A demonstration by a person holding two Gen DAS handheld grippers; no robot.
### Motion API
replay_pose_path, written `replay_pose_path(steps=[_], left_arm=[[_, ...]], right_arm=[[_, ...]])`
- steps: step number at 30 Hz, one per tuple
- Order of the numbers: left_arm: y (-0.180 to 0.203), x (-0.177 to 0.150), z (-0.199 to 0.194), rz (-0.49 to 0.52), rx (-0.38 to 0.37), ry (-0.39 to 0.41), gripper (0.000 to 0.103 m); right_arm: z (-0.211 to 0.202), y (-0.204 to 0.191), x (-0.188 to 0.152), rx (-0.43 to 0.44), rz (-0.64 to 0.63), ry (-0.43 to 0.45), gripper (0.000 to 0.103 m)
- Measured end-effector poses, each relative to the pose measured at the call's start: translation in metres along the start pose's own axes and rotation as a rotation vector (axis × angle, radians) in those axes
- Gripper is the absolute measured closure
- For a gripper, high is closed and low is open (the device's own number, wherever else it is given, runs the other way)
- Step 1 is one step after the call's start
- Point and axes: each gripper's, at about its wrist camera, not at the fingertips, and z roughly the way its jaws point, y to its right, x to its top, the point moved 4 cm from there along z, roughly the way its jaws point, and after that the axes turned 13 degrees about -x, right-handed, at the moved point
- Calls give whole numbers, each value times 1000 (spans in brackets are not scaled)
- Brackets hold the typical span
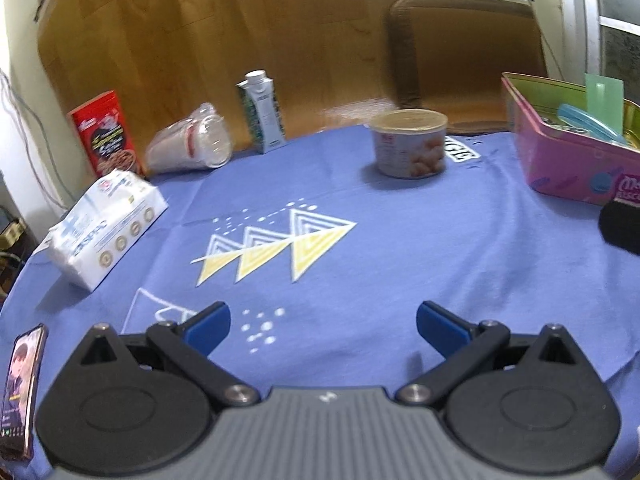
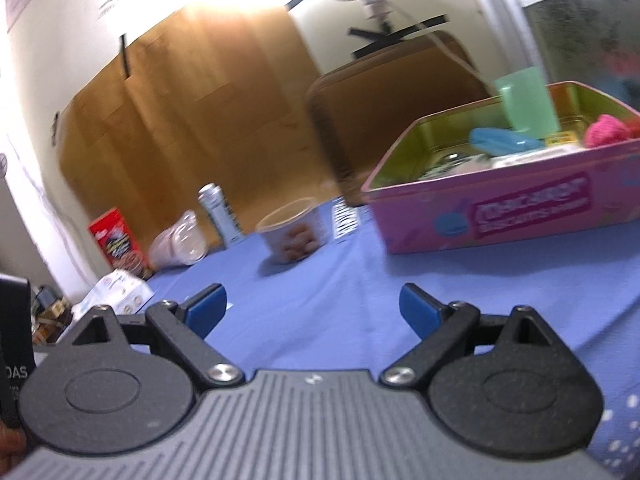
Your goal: Organize soft objects
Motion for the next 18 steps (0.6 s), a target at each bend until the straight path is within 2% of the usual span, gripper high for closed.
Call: replay_pose_path(steps=[10, 18], left_arm=[[-33, -11, -4, -69, 30, -11, 0], [-53, -19, -5, -115, 51, -17, 0]], right_arm=[[12, -41, -10, 69, -95, -46, 8], [19, -59, -15, 101, -135, -68, 8]])
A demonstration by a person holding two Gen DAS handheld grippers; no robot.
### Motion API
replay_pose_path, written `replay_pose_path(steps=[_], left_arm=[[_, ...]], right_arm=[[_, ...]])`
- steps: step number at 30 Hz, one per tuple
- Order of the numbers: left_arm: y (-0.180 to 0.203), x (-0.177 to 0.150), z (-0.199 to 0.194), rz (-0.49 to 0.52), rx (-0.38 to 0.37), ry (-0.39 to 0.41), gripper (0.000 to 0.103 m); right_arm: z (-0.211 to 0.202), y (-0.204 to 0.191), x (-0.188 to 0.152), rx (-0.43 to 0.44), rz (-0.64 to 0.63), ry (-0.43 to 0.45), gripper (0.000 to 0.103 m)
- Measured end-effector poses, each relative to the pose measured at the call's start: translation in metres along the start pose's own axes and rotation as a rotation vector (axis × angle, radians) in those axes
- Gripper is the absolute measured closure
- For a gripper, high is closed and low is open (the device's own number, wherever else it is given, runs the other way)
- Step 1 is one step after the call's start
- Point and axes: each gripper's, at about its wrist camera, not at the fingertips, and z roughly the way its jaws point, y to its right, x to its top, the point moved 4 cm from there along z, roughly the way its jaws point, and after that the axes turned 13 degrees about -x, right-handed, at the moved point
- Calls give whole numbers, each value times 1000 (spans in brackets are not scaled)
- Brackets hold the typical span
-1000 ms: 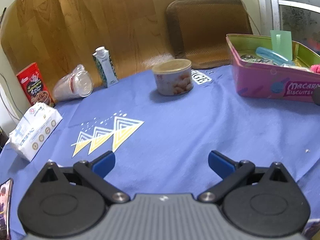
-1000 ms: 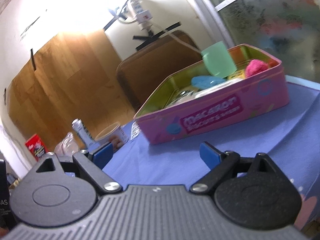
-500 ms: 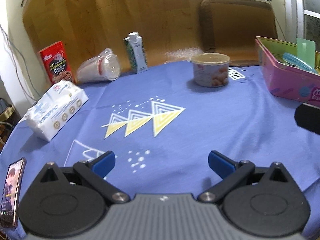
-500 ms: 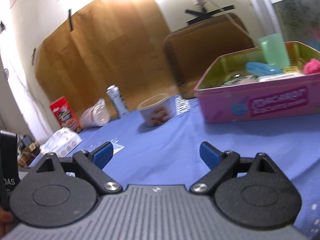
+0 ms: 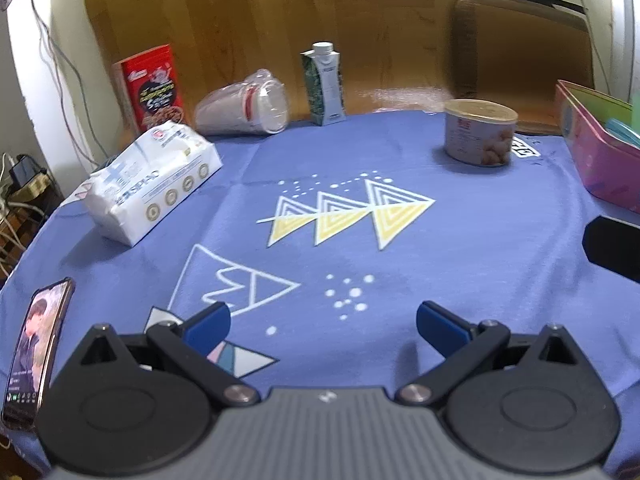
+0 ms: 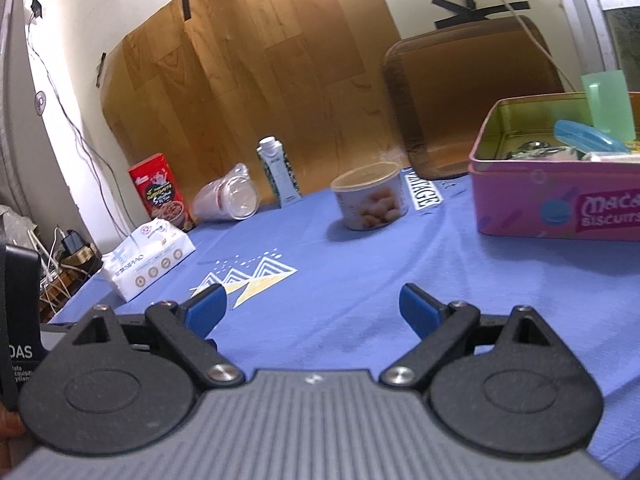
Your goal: Organize soft objects
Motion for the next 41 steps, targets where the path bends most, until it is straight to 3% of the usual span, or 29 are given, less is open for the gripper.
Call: replay_pose_path(steps=[28, 33, 41], left_arm=[[-71, -4, -4, -182, 117, 6, 0], [-75, -3, -4, -194, 109, 12, 0], [-61, 3, -7, -167, 35, 43, 0]], right_arm=[[33, -83, -1, 189, -131, -48, 8], [36, -88, -2, 193, -135, -52, 8], [30, -75, 1, 162, -114, -17, 8]])
